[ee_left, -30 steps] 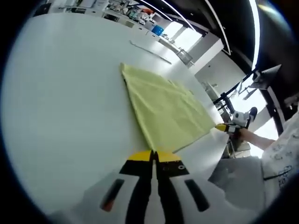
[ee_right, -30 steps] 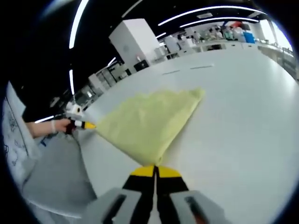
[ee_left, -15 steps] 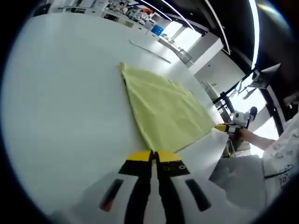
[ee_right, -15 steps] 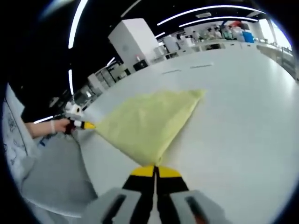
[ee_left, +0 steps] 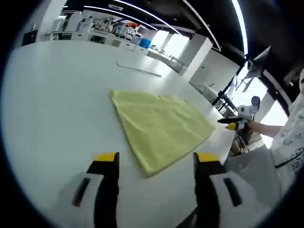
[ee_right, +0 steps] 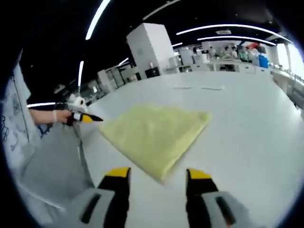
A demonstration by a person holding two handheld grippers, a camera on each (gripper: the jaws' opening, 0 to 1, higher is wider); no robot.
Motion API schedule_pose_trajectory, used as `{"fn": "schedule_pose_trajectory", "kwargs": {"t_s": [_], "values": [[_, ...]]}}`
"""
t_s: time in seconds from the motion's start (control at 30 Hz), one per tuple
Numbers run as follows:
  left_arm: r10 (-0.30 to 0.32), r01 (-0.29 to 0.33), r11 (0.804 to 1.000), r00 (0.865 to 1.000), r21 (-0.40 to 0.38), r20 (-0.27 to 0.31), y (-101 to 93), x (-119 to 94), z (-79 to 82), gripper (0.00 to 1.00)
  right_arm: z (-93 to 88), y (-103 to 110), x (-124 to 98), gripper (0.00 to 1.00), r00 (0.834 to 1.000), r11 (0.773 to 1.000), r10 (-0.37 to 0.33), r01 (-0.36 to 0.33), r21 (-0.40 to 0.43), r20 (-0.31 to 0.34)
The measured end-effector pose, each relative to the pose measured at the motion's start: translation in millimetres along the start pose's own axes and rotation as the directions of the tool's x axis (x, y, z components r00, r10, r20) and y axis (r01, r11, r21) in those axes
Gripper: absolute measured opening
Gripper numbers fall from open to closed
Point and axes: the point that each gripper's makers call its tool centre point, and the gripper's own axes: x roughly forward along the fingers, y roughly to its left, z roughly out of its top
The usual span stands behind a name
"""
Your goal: Fold the garment on the visible template until the final outline fits inside the template.
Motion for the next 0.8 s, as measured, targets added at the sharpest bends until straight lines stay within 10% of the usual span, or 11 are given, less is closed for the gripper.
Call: {"fn": "schedule_pose_trajectory", "kwargs": {"t_s": [0.23,0.5,0.8], "values": [[0.102,-0.101,0.989,0.995,0.106,0.0,6.9,-9,-4.8,0.99,3.4,-12,-7,1.0,0.994,0.994,-0.107,0.107,-0.008,0.023],[0.118,-0.116,0.976,0.993,0.186,-0.001,-8.1,-14,-6.3,0.99,3.2,-16,-13,1.0,0.991,0.992,-0.129,0.13,0.001,0.038],[0.168,-0.194,0.961,0.976,0.199,0.142,-8.4,-22,10.9,0.95,10.8,1,-5,0.95,0.993,0.993,-0.115,0.115,0.026,0.037]]}}
